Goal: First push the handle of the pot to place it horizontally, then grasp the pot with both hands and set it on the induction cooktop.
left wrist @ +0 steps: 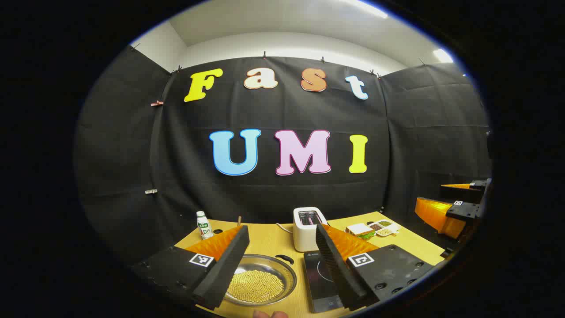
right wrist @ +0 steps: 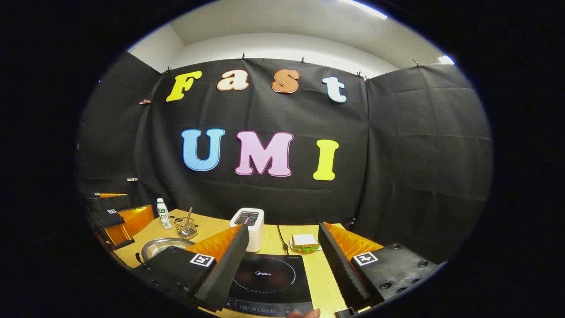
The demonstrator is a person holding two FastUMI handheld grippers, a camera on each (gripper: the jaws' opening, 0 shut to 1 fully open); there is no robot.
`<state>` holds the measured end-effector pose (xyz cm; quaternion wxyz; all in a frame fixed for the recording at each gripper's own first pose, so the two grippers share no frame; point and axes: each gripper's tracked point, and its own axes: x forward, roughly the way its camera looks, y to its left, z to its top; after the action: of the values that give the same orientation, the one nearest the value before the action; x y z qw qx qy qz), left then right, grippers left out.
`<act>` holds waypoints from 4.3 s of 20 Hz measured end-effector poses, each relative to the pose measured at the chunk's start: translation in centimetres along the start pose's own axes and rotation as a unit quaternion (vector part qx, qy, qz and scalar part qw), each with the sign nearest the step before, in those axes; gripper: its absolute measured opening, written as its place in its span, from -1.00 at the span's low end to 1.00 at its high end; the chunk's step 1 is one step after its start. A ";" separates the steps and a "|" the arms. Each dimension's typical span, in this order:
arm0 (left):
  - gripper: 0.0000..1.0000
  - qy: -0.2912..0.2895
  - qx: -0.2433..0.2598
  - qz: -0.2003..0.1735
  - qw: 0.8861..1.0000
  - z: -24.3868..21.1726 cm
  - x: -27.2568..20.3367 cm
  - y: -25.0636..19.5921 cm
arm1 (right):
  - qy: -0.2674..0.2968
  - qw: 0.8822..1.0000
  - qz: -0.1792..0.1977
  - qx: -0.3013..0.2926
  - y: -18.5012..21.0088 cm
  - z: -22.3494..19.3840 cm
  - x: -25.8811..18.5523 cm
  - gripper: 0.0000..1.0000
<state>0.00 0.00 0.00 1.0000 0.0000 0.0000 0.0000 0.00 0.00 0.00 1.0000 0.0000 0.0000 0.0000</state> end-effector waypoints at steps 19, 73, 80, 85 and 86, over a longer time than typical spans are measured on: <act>0.89 -0.009 0.002 -0.002 1.000 0.3 -0.3 1.0 | -0.006 1.000 -0.011 -0.005 0.2 0.0 -0.2 0.95; -0.89 0.591 0.010 -0.148 0.793 -32.6 -3.9 12.9 | 0.044 0.998 -0.036 -0.014 -2.2 -3.7 1.7 0.95; -0.89 0.594 0.009 -0.130 0.794 -33.2 -2.8 14.8 | 0.052 0.998 -0.046 -0.008 -2.8 -4.1 2.5 0.95; -0.89 0.594 -0.019 -0.082 0.800 -33.6 -1.2 18.0 | 0.053 0.997 -0.050 -0.011 -3.0 -4.2 2.8 0.95; -0.89 0.593 -0.019 -0.072 0.802 -33.7 -1.2 18.8 | 0.053 0.997 -0.051 -0.011 -3.0 -4.1 2.9 0.95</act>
<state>-1.21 18.84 -33.70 0.8017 -0.0187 0.5931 -0.0717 2.87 -2.98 -4.14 0.9972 -0.0107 0.0534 -0.0511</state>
